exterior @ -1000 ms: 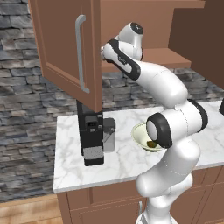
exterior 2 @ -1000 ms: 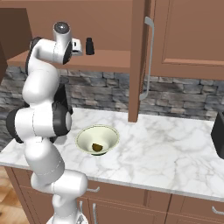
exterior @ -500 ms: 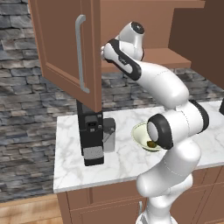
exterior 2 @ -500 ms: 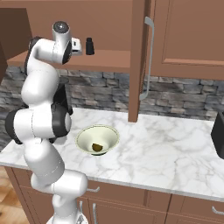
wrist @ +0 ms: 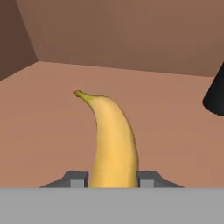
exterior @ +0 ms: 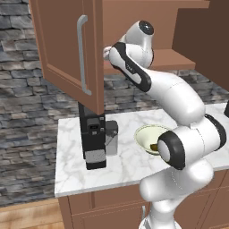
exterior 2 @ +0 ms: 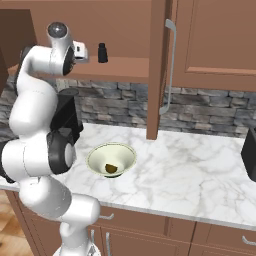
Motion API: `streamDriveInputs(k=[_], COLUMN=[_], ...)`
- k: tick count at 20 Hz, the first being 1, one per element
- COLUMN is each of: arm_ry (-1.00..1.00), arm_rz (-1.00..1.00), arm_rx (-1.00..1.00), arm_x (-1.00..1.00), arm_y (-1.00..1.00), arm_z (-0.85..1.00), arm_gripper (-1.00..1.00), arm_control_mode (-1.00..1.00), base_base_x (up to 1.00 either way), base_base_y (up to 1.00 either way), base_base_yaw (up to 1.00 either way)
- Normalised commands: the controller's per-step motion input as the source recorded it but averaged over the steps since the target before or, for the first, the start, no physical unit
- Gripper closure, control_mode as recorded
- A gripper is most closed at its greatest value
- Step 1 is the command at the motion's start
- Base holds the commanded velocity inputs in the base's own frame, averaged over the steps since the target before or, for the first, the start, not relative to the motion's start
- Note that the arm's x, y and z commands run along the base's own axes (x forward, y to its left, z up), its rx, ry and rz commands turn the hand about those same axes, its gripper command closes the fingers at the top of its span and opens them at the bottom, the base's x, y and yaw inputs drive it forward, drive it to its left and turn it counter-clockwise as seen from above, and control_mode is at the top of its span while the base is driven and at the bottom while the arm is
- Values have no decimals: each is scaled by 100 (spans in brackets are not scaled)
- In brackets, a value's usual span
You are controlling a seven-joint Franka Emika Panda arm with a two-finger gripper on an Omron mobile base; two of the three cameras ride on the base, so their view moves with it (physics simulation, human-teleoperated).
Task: Open the cabinet. Pick the kiwi and banana from the cabinet and place them into the bowl. Then close the cabinet.
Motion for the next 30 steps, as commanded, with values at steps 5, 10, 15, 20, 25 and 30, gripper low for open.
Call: streamDriveInputs(k=[5, 10, 15, 20, 25, 30], arm_ry=[-3, 0, 0, 0, 3, 6], arm_rz=[-4, -2, 0, -2, -6, -13], arm_rx=[0, 0, 0, 0, 0, 0], arm_x=[-93, -96, -100, -99, -80, -63], arm_y=[-22, -39, -43, -35, -27, -24], arm_z=[22, 6, 0, 0, 0, -7], arm_gripper=[100, 100, 100, 100, 100, 100], arm_control_mode=[-100, -100, -100, -100, -100, -100], base_base_x=[0, 0, 0, 0, 0, 0], base_base_y=[0, 0, 0, 0, 0, 0], base_base_yaw=[0, 0, 0, 0, 0, 0])
